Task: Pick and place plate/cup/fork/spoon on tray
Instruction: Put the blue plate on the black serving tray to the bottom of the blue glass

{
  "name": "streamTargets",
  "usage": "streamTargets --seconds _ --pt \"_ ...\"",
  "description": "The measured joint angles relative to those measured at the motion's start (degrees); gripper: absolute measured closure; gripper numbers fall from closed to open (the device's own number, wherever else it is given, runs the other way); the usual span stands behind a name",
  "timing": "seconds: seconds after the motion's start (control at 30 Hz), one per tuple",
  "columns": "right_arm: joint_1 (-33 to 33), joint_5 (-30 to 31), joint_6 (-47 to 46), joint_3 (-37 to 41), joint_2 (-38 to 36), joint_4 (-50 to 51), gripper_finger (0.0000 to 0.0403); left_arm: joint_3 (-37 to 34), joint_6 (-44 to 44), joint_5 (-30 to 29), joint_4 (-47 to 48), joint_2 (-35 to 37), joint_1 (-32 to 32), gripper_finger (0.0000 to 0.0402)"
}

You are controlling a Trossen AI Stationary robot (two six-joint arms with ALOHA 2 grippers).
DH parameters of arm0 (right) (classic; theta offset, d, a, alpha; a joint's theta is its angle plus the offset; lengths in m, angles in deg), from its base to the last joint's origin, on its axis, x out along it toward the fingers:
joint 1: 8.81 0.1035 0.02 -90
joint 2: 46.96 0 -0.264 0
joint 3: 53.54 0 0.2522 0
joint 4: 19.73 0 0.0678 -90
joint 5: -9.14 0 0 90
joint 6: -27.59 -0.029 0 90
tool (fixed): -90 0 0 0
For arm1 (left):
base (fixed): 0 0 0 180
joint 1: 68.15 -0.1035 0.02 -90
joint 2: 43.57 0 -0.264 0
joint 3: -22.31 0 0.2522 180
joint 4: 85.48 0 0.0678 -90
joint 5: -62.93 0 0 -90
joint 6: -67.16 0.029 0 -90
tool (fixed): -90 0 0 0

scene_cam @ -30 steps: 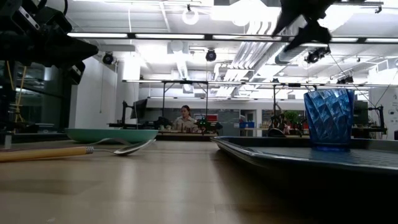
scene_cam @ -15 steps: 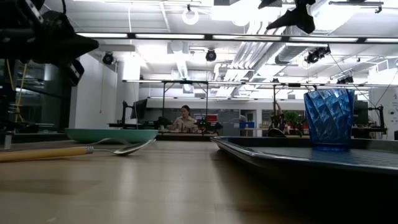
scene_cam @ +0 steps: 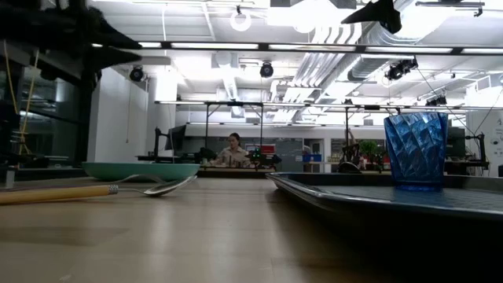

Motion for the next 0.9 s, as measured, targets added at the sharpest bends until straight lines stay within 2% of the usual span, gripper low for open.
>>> streamTargets --seconds 0.2,0.33,0.5,0.67,0.9 --pt "0.0 0.0 0.1 0.0 0.1 0.1 0.0151 15.9 6.3 0.2 19.9 -20.5 -6.4 0.0226" --pt "0.0 0.0 0.1 0.0 0.1 0.1 0.0151 21.8 9.3 2.4 26.8 -33.3 -9.9 0.0193" --pt "0.0 0.0 0.1 0.0 0.1 0.1 0.0151 23.4 10.4 8.0 27.6 -45.2 -11.8 0.0184" --pt "0.0 0.0 0.1 0.0 0.1 0.1 0.0151 23.5 11.0 7.4 27.1 -53.1 -12.2 0.0185" --pt "0.0 0.0 0.2 0.0 0.1 0.1 0.0151 23.5 12.9 5.2 24.3 -59.9 -12.1 0.0185"
